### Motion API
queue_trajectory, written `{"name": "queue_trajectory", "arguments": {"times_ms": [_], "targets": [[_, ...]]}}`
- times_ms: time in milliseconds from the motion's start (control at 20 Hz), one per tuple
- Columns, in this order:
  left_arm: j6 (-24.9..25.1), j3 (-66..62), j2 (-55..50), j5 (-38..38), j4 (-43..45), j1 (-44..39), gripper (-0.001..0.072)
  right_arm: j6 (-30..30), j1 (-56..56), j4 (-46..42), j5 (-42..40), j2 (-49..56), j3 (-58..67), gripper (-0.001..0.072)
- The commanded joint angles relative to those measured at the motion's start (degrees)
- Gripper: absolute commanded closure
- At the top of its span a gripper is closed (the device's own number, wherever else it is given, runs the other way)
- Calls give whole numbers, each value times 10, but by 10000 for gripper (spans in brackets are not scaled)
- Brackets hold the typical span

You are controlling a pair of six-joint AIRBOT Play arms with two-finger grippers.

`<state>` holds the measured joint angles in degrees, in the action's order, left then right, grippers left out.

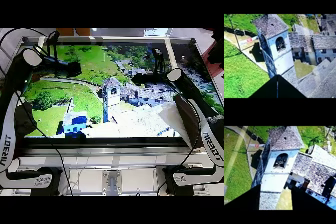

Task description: Fold the shirts.

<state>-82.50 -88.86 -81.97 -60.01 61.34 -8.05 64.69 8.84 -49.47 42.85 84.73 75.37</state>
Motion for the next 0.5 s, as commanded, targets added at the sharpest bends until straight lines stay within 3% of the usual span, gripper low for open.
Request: {"name": "queue_trajectory", "arguments": {"times_ms": [0,50,100,150,250,350,450], "targets": [[0,-1,0,2,4,0,682,0,1,-1,0,0,0,275],[3,-1,0,2,12,0,607,0,1,-1,1,0,0,275],[8,-1,0,5,33,0,344,0,1,-1,1,0,0,275],[9,-1,0,8,75,2,154,0,1,-1,1,0,0,275],[-34,-1,0,7,254,10,145,0,1,0,0,0,0,275],[-146,-1,0,-1,509,27,145,0,1,0,0,0,0,275],[-247,0,-1,16,644,72,145,0,1,-1,0,0,0,275]]}}
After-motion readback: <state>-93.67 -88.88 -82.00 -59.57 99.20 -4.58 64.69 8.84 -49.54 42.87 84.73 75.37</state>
